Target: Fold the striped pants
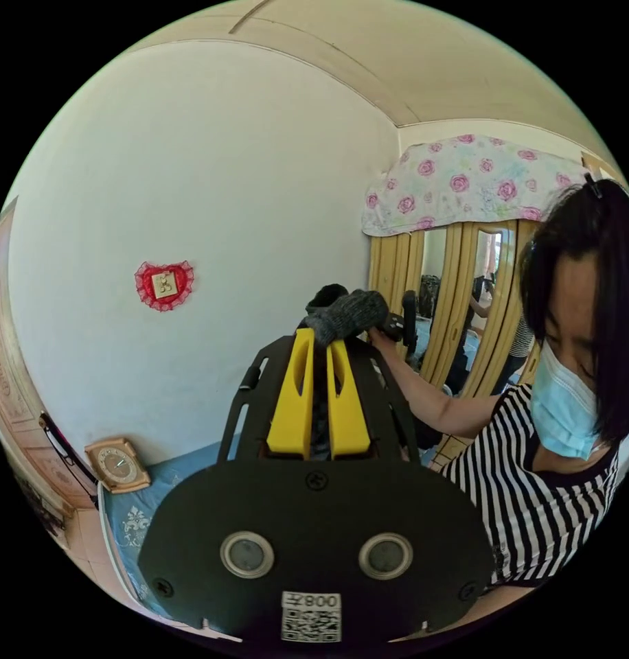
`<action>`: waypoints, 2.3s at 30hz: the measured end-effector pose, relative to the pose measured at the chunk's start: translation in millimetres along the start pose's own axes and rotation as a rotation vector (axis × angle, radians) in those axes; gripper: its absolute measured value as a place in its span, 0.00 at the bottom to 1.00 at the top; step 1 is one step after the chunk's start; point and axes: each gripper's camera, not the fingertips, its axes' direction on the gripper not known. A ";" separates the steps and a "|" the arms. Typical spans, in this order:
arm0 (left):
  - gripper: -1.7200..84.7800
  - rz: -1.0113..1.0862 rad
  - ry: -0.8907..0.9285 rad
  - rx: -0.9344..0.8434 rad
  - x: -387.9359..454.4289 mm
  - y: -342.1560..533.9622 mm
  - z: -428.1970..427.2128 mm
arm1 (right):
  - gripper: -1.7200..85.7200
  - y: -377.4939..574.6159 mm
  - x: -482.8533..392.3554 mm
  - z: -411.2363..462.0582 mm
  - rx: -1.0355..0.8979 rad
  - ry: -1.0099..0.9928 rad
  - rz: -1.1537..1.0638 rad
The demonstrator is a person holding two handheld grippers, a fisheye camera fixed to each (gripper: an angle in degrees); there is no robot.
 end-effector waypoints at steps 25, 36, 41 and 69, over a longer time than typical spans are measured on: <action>0.04 -0.809 -0.308 0.078 -638.1 8.8 -239.5 | 0.03 -246.9 -331.2 505.0 -0.395 -0.533 -0.535; 0.02 -1.783 -0.417 -0.071 -869.4 199.5 -328.3 | 0.02 -133.5 -340.7 717.0 -1.132 -0.814 -0.528; 0.02 -1.870 -0.199 -0.278 -927.1 180.8 -297.7 | 0.02 -96.7 -227.5 742.7 -1.339 -0.871 -0.268; 0.10 -0.879 0.376 -1.489 -1218.4 -80.6 26.1 | 0.11 68.0 268.7 714.2 -1.755 -0.409 0.809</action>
